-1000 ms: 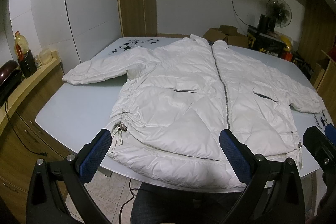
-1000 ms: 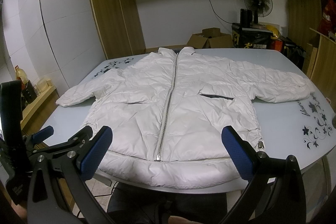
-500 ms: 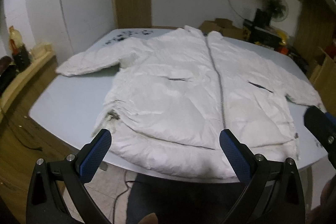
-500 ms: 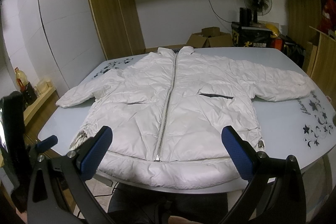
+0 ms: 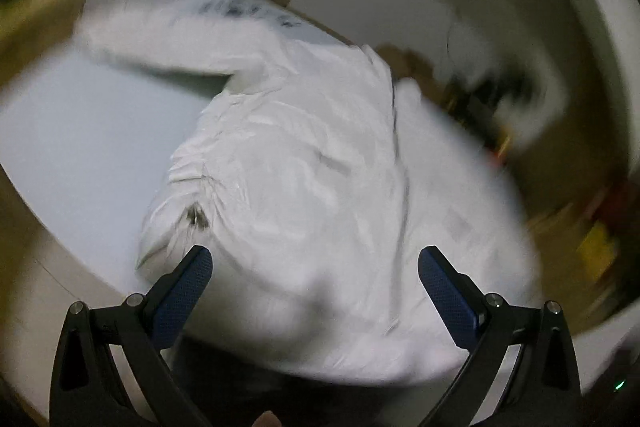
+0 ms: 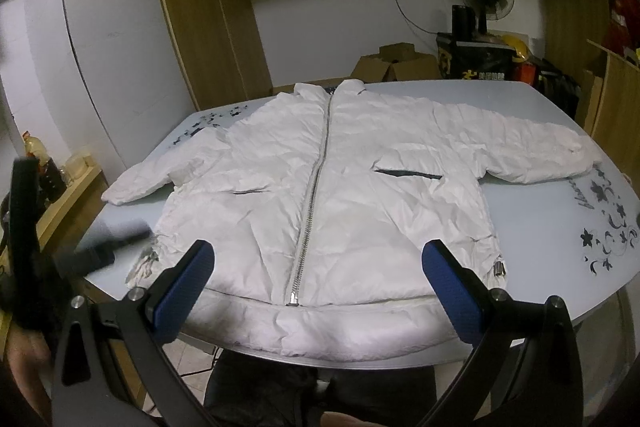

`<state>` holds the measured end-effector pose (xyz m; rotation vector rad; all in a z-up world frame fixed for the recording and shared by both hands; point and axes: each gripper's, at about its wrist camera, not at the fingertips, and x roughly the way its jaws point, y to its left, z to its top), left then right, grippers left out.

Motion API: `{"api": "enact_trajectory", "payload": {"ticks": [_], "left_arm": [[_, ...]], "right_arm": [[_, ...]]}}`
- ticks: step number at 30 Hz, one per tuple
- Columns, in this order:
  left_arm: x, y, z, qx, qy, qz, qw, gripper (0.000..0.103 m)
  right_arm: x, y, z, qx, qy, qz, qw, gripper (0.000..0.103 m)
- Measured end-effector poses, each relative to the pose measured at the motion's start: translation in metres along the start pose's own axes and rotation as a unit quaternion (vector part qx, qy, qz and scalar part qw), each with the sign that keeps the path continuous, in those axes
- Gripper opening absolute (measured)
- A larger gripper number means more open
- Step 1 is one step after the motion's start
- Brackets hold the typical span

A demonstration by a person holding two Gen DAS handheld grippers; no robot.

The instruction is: Fold large clothes

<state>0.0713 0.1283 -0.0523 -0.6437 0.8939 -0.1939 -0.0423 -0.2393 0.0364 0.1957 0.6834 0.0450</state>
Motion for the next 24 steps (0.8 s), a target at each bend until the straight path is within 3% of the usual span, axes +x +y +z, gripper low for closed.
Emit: {"api": "enact_trajectory", "payload": {"ticks": [2, 3, 10, 14, 24], "left_arm": [[-0.003, 0.047, 0.036, -0.091, -0.039, -0.077, 0.9922, 0.103], [0.000, 0.074, 0.056, -0.130, -0.053, -0.097, 0.9853, 0.103], [0.051, 0.175, 0.136, -0.230, -0.077, -0.101, 0.9648, 0.103], [0.089, 0.210, 0.156, -0.305, -0.061, -0.131, 0.9415, 0.103], [0.131, 0.240, 0.206, -0.337, -0.070, -0.105, 0.9332, 0.103]], "right_arm": [[0.008, -0.002, -0.001, 0.001, 0.008, -0.002, 1.000, 0.103], [0.013, -0.002, -0.002, 0.001, 0.013, -0.004, 1.000, 0.103], [0.060, -0.003, -0.012, 0.001, 0.067, -0.011, 0.998, 0.103], [0.073, -0.004, -0.010, -0.003, 0.070, -0.030, 0.997, 0.103], [0.111, -0.013, -0.005, 0.011, 0.105, -0.049, 0.993, 0.103]]}}
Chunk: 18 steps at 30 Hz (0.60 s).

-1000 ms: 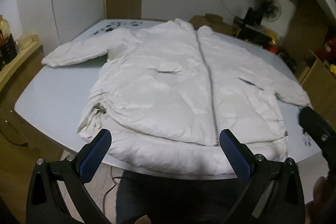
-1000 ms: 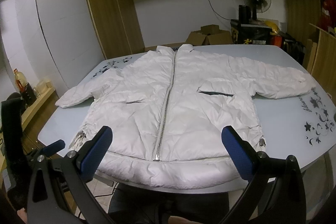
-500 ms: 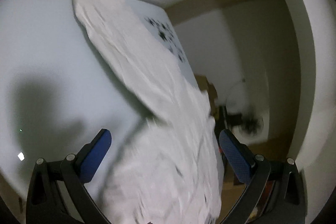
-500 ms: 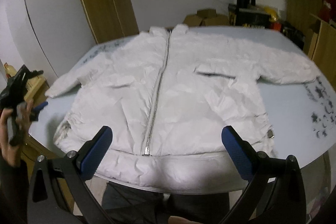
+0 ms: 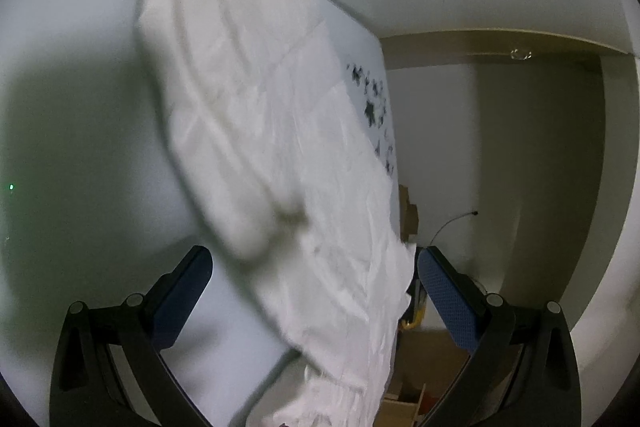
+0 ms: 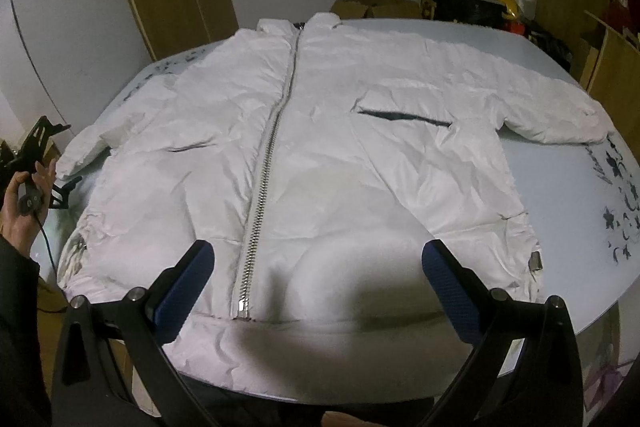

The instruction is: Fold large clothes

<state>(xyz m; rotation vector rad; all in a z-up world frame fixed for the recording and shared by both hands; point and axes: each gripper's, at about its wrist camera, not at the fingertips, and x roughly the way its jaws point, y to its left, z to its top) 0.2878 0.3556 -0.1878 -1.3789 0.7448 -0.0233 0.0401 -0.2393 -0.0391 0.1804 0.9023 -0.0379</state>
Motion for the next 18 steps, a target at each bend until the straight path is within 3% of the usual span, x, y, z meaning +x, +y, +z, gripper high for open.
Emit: {"api": "enact_trajectory", "payload": {"ticks": [8, 14, 15, 16, 17, 18], "left_arm": [[0.012, -0.009, 0.051, 0.005, -0.044, 0.028, 0.9986, 0.103], [0.024, -0.013, 0.081, 0.016, -0.046, 0.045, 0.9978, 0.100], [0.026, -0.013, 0.083, 0.018, -0.042, 0.055, 0.9975, 0.085], [0.028, -0.012, 0.084, 0.020, -0.036, 0.068, 0.9968, 0.054], [0.032, -0.008, 0.087, 0.020, -0.028, 0.090, 0.9953, 0.038], [0.033, -0.001, 0.087, 0.009, -0.026, 0.097, 0.9949, 0.011]], "right_arm": [[0.016, 0.002, 0.005, 0.000, 0.014, -0.004, 1.000, 0.103], [0.023, 0.004, 0.007, 0.004, 0.024, -0.002, 1.000, 0.103], [0.023, 0.005, 0.007, 0.003, 0.025, -0.001, 1.000, 0.103], [0.024, 0.006, 0.008, 0.001, 0.026, 0.000, 1.000, 0.103], [0.025, 0.006, 0.008, 0.001, 0.025, 0.000, 1.000, 0.103], [0.025, 0.007, 0.008, 0.000, 0.025, 0.000, 1.000, 0.103]]}}
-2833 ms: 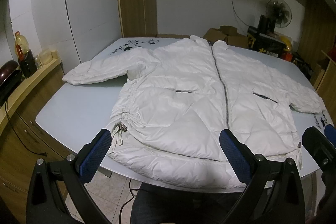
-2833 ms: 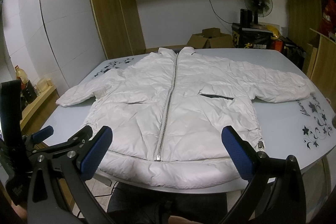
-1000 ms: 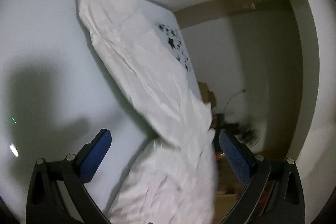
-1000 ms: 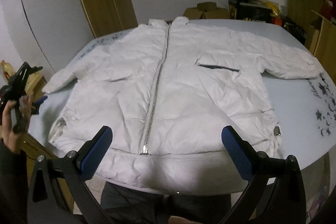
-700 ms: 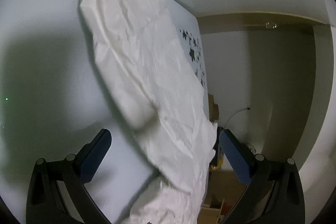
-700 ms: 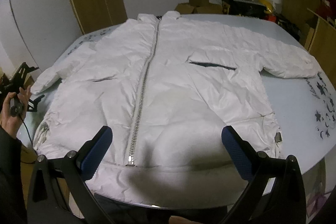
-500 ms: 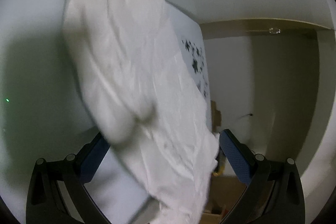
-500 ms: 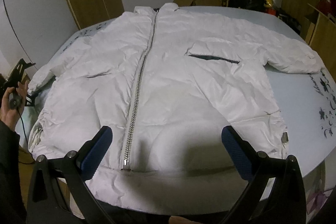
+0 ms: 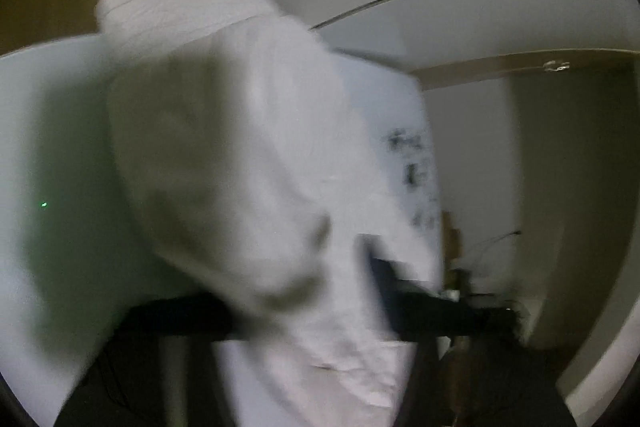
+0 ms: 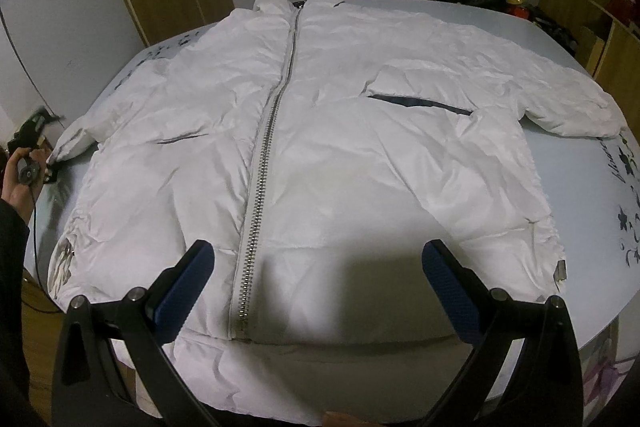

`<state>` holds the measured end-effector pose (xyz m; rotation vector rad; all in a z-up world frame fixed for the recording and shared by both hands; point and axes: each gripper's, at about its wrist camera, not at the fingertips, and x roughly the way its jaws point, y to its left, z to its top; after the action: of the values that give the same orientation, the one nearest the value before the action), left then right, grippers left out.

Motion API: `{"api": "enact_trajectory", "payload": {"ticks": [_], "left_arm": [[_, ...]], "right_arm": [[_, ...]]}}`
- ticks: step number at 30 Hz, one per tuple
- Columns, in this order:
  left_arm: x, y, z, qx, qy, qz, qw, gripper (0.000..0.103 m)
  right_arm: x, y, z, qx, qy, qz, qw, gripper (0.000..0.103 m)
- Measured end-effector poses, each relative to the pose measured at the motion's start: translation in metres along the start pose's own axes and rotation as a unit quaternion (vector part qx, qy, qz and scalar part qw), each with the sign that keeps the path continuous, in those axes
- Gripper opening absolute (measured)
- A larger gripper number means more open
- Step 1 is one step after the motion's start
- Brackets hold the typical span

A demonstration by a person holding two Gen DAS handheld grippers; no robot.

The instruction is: Fold large clothes

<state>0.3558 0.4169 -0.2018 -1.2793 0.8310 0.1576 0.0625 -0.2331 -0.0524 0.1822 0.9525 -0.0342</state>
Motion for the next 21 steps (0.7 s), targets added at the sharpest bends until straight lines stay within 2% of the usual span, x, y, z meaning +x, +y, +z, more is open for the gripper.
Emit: {"api": "enact_trajectory", "payload": {"ticks": [3, 7, 9, 12, 15, 17, 21], "left_arm": [[0.005, 0.013, 0.004, -0.014, 0.011, -0.034, 0.9993, 0.008], [-0.005, -0.001, 0.003, 0.041, -0.020, -0.008, 0.9989, 0.007], [-0.013, -0.022, 0.000, 0.092, -0.042, 0.009, 0.9948, 0.007], [-0.032, -0.073, -0.012, 0.202, -0.084, 0.033, 0.9753, 0.006], [-0.046, -0.113, -0.019, 0.276, -0.109, 0.041, 0.9540, 0.006], [-0.056, -0.142, -0.029, 0.321, -0.124, 0.039, 0.9380, 0.006], [-0.086, -0.172, -0.066, 0.365, -0.148, 0.027, 0.9188, 0.006]], "right_arm": [[0.000, -0.001, 0.000, 0.000, 0.000, -0.002, 1.000, 0.103], [0.000, -0.005, 0.002, 0.004, 0.001, -0.008, 1.000, 0.103], [0.001, -0.004, 0.008, 0.001, 0.006, 0.000, 1.000, 0.103], [0.002, 0.003, 0.028, -0.006, 0.019, 0.039, 0.999, 0.103], [0.003, 0.021, 0.063, -0.020, 0.021, 0.081, 0.996, 0.103], [0.012, 0.052, 0.102, -0.039, 0.016, 0.096, 0.995, 0.103], [0.073, 0.138, 0.172, -0.070, 0.046, 0.095, 0.992, 0.103]]}}
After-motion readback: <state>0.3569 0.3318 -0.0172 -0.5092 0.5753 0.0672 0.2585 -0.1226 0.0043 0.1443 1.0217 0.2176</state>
